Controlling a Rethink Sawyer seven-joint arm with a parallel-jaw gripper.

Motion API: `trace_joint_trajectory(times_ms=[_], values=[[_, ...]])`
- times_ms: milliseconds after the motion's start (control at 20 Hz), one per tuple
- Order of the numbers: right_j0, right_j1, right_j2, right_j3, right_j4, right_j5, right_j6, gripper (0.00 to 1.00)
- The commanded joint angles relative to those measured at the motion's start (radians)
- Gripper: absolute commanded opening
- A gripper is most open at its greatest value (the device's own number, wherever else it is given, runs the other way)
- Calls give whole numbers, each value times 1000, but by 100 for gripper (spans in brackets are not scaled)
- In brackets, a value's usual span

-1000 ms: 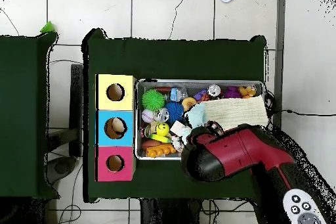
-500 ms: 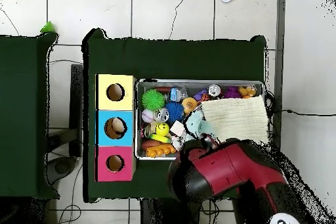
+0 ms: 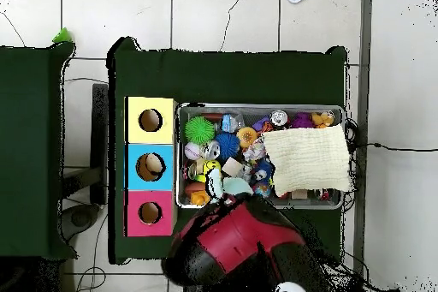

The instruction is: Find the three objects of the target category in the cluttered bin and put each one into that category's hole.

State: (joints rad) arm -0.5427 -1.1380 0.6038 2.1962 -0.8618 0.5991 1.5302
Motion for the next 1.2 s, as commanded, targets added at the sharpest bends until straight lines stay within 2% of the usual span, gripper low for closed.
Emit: trace_joint_trajectory(times_ms=[50,150,500,950,1200], values=[[134,67,-170,83,-67,-70,345,0],[171,81,-204,80,-64,-92,359,0],[182,93,-258,72,-38,-139,297,0],[156,6,-238,112,77,-109,185,0],[154,49,-232,83,78,-122,180,0]])
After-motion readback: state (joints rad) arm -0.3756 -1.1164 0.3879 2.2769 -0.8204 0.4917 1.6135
